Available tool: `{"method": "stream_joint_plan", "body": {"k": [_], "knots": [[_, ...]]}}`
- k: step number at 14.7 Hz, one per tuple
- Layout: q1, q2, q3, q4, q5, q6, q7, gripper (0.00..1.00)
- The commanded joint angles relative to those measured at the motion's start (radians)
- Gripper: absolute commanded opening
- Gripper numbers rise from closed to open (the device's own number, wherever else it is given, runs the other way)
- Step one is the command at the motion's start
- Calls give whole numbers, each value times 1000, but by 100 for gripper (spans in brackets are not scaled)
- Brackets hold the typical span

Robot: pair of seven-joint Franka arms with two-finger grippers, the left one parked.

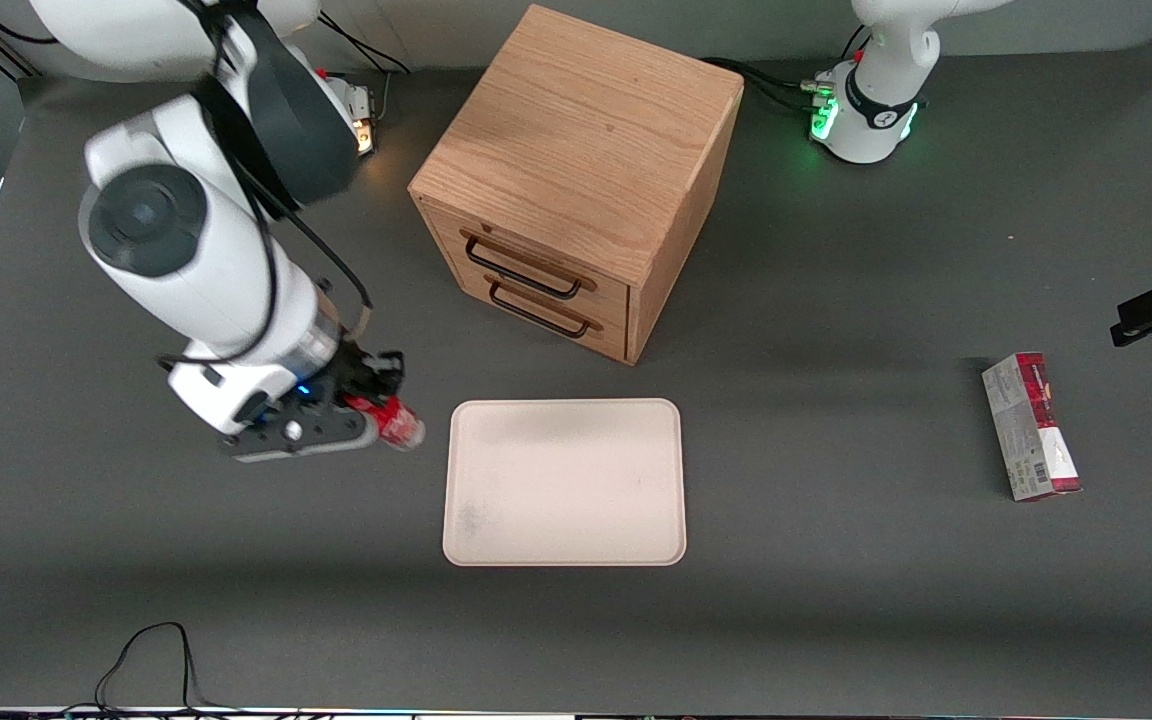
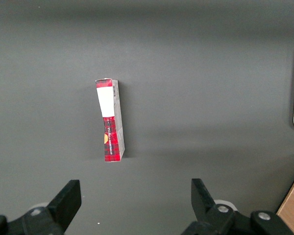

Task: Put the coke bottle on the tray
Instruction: 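Lift the bottle and carry it with the right gripper over the white tray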

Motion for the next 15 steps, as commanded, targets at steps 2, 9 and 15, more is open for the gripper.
{"method": "stream_joint_plan", "body": {"k": [2,9,15], "knots": [[3,133,27,32,-72,151,62,0],[18,296,27,-4,-144,383,140,3],[16,290,27,-40,-149,417,164,100]]}}
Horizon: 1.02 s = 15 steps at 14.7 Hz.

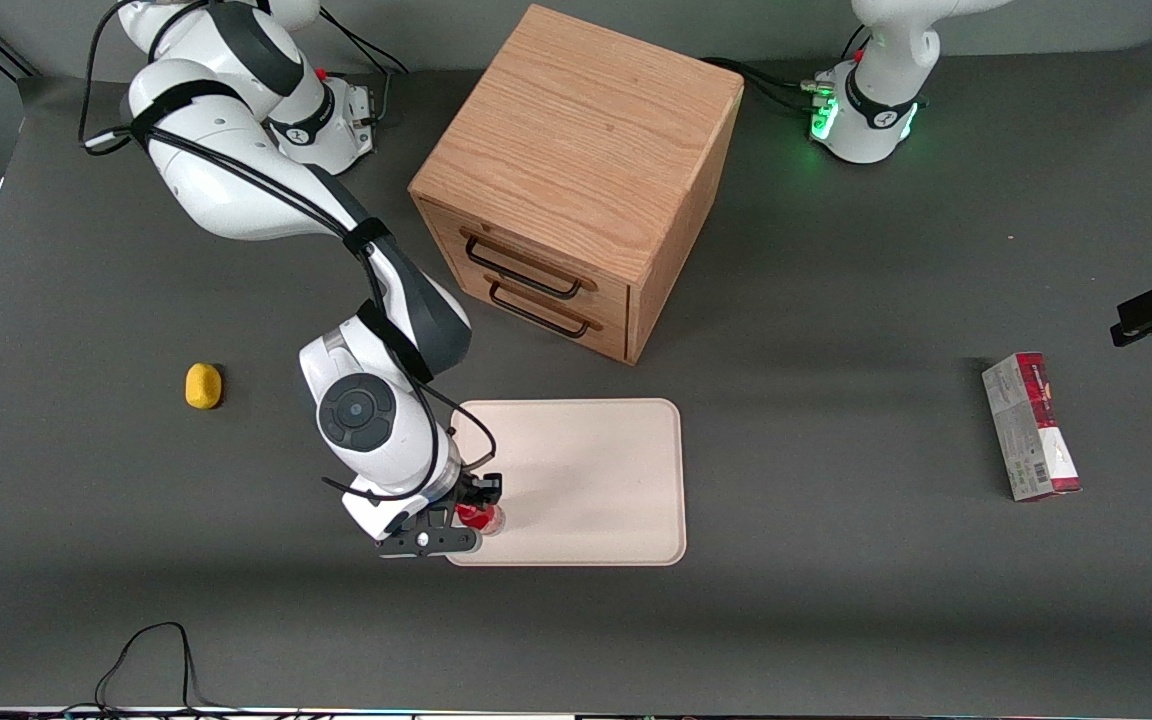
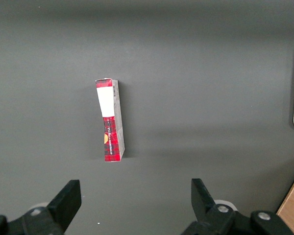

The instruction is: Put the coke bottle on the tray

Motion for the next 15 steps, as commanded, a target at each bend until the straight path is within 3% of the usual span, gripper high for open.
{"method": "stream_joint_plan", "body": {"k": [1,7,9,12,15], "knots": [[-1,-31,7,-17,-29,2,41,100],[-27,-250,26,-136,12,-148,136,100],[-58,-405,-5,-250,160,-203,106,100],[-62,-635,-172,-411,323,-283,-54,100],[-62,-831,-293,-589,333,-309,-196,100]]}}
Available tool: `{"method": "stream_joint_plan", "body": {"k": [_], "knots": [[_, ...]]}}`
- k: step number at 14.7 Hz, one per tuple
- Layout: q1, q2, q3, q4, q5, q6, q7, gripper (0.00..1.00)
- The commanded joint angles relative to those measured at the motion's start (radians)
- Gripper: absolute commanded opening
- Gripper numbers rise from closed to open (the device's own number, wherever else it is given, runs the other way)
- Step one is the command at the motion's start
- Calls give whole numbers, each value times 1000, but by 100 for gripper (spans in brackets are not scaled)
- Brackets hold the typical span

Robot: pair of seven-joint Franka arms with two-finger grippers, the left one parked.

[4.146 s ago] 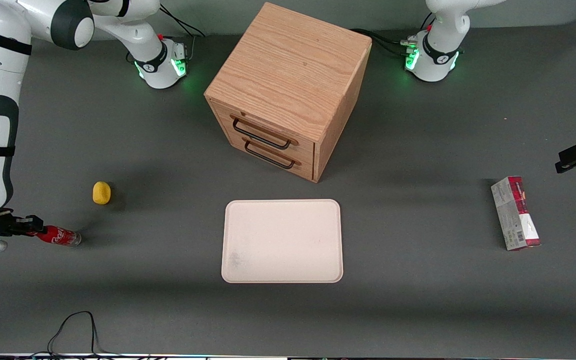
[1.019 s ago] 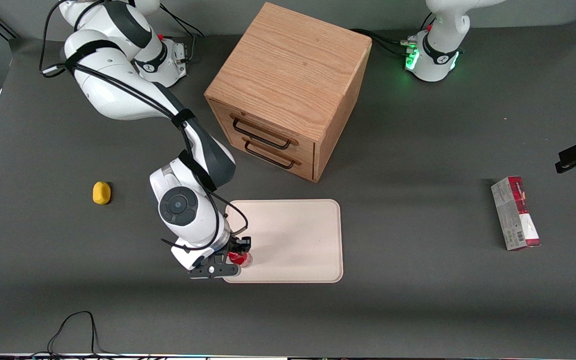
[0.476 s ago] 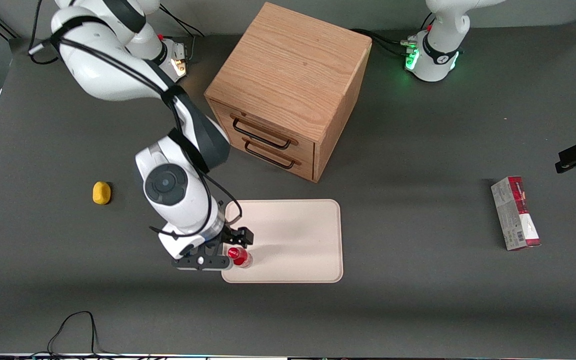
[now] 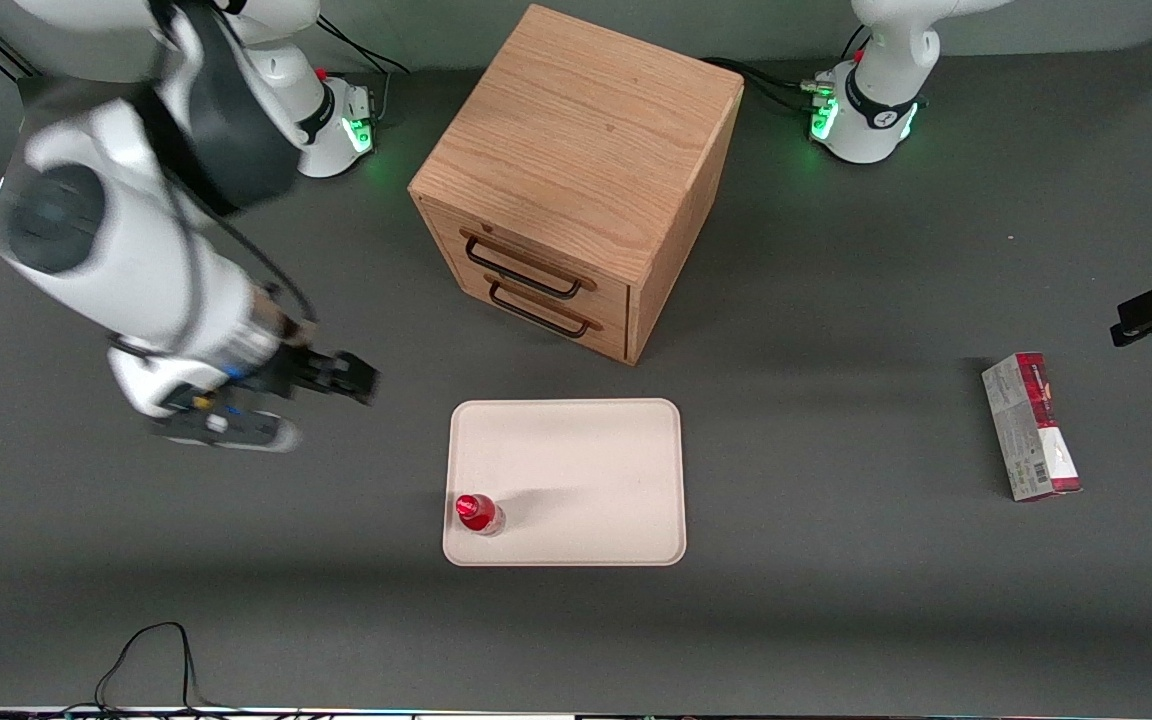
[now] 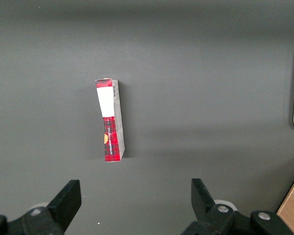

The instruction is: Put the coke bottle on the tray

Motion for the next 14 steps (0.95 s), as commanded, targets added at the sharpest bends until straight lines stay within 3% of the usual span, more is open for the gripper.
{"method": "stream_joint_plan", "body": {"k": [1,6,14], "knots": [[3,-239,-112,-281,31,28,-134,100],[1,-429,-222,-479,60,53,-248,100],[0,-383,-239,-366,63,-34,-303,100]]}}
